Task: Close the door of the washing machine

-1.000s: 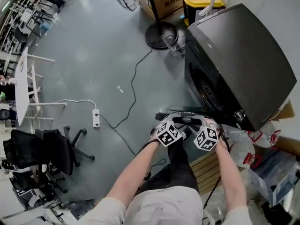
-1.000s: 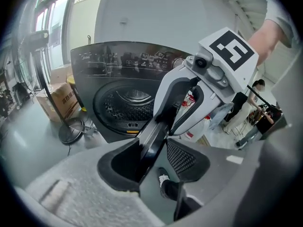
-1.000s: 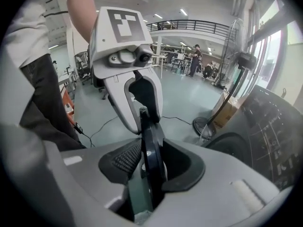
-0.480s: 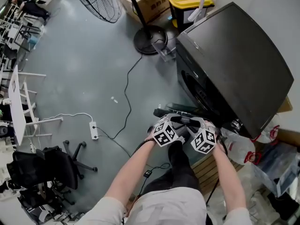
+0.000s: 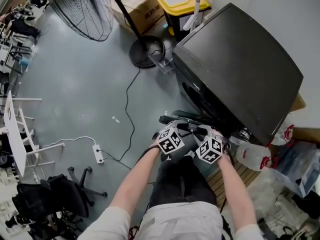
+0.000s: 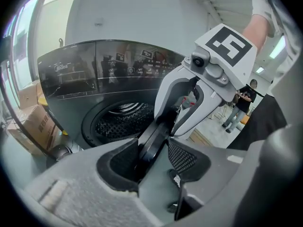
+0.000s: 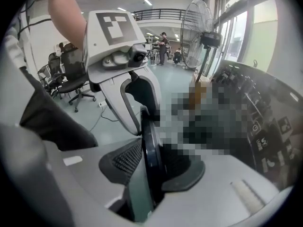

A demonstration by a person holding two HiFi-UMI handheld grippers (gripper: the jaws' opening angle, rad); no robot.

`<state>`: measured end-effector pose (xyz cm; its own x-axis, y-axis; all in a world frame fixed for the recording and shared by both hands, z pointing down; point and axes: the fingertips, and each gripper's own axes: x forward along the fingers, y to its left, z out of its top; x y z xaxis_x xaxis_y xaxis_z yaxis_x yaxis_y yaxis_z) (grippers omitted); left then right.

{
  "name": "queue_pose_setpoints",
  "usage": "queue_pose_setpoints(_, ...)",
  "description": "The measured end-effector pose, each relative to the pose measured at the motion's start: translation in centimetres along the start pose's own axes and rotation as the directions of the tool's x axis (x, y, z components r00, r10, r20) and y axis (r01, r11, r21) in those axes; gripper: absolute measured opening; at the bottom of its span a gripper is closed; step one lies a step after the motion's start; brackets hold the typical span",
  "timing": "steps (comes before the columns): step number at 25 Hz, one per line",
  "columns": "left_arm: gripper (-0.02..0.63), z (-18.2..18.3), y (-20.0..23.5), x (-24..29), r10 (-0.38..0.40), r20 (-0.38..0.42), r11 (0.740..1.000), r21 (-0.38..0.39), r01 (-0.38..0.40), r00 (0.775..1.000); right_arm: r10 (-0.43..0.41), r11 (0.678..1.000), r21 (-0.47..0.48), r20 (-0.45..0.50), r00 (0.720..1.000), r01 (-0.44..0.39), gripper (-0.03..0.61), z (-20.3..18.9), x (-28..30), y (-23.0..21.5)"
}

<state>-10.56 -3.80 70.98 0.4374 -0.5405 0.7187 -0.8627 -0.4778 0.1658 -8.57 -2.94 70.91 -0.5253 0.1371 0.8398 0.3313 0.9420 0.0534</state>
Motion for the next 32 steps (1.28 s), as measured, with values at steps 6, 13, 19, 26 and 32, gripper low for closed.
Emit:
queue_pose_setpoints(6, 0.192, 0.8, 1.6, 0.6, -0.063, -0.01, 0.996, 0.061, 0.063, 0.998, -0.067, 0.994, 0.088, -0.027, 0.997, 0.069, 0.14, 0.4, 0.4, -1.8)
queue_pose_setpoints(13, 0.185, 2.3, 3.7, 1.1, -0.146, -0.019, 0.982, 0.122, 0.147, 0.989, -0.124, 0.979, 0.152, -0.081, 0.989, 0.135, 0.138, 0.7, 0.9, -4.1)
queue_pose_setpoints(19, 0.175, 4.1, 5.3, 1.7, -0.248, -0.009, 0.95, 0.191, 0.245, 0.969, -0.211, 0.943, 0.238, -0.112, 0.971, 0.232, 0.143, 0.7, 0.7, -6.5)
queue_pose_setpoints(26, 0.173, 5.4, 7.2, 1.7, -0.292, -0.025, 0.936, 0.198, 0.291, 0.956, -0.284, 0.879, 0.347, -0.173, 0.943, 0.328, 0.152, 1.0, 1.2, -8.4)
queue_pose_setpoints(32, 0.021, 4.4, 10.2, -1.0, -0.194, 0.017, 0.97, 0.151, 0.19, 0.981, -0.374, 0.798, 0.424, -0.211, 0.903, 0.429, 0.164, 0.6, 1.0, -10.0)
